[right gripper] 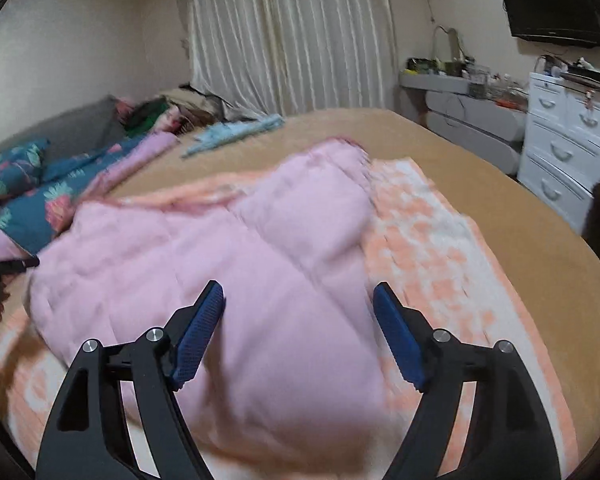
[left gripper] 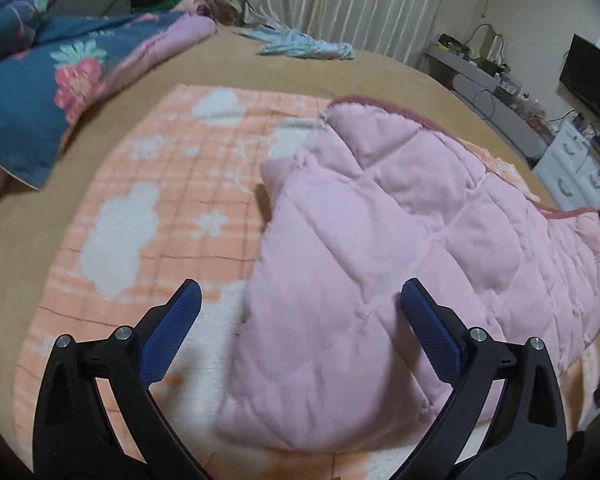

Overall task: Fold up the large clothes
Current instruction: 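Close both tools on the folded edge of the jacket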

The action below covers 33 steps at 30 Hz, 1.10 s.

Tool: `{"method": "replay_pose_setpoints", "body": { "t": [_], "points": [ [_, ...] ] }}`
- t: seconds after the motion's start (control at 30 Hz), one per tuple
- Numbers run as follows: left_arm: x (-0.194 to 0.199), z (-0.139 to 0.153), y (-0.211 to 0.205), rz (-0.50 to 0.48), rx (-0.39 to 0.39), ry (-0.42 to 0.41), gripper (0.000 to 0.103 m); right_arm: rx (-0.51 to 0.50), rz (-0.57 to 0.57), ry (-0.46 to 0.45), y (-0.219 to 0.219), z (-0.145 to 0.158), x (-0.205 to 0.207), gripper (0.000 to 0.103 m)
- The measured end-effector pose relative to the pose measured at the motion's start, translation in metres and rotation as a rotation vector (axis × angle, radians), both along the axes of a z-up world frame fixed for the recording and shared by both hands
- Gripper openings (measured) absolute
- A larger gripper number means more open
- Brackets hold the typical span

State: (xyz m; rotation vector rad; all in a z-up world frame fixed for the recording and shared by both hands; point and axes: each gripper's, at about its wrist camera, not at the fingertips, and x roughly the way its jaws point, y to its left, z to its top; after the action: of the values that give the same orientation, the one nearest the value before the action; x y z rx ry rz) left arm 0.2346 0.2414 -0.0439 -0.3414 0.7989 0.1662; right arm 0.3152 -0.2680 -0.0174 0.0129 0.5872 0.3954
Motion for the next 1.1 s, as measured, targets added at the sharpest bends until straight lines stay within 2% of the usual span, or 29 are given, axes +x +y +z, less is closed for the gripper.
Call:
{"method": "replay_pose_setpoints", "body": {
  "t": [0.07,0.1,0.13,0.17,0.2,0.27,0.43,0.5,0.6,0.7,0.83,0.97,1.1],
  "points": [
    [0.004,-0.005,-0.002,-0.011,-0.016,0.002,0.092,0.001,0.005,0.003,-0.002,-0.007,-0.006,0.074],
    [0.004,-0.007,-0.005,-0.021,-0.010,0.000,0.066,-0.005,0.009,-0.006,0.000,-0.008,-0.008,0.066],
    [0.005,-0.007,-0.011,-0.032,0.012,0.000,0.043,-0.031,0.013,-0.015,0.005,-0.008,-0.010,0.048],
    [0.005,-0.005,-0.018,-0.018,0.067,0.005,0.020,-0.066,0.006,-0.026,0.012,-0.007,-0.010,0.036],
    [0.005,-0.002,-0.023,-0.020,0.093,-0.004,0.013,-0.086,0.007,-0.038,0.018,-0.003,-0.010,0.032],
    [0.002,0.010,-0.026,-0.013,0.117,-0.039,0.010,-0.110,0.000,-0.083,0.030,0.010,-0.010,0.024],
    [-0.008,0.056,-0.017,0.032,0.126,-0.177,0.009,-0.101,0.003,-0.179,0.055,0.057,0.009,0.021],
    [-0.006,0.072,-0.017,0.056,0.155,-0.213,0.009,-0.108,-0.001,-0.217,0.066,0.072,0.022,0.020],
    [0.006,0.080,-0.014,0.100,0.198,-0.230,0.009,-0.145,-0.019,-0.244,0.080,0.081,0.047,0.020],
    [0.024,0.076,-0.007,0.129,0.183,-0.211,0.009,-0.180,-0.047,-0.223,0.085,0.074,0.071,0.020],
    [0.045,0.061,-0.009,0.140,0.220,-0.162,0.009,-0.230,-0.080,-0.164,0.089,0.052,0.096,0.020],
    [0.062,0.041,-0.008,0.150,0.232,-0.104,0.009,-0.219,-0.125,-0.071,0.079,0.022,0.119,0.020],
    [0.072,0.024,-0.007,0.154,0.241,-0.052,0.010,-0.226,-0.135,-0.016,0.079,-0.001,0.128,0.020]
  ]
}}
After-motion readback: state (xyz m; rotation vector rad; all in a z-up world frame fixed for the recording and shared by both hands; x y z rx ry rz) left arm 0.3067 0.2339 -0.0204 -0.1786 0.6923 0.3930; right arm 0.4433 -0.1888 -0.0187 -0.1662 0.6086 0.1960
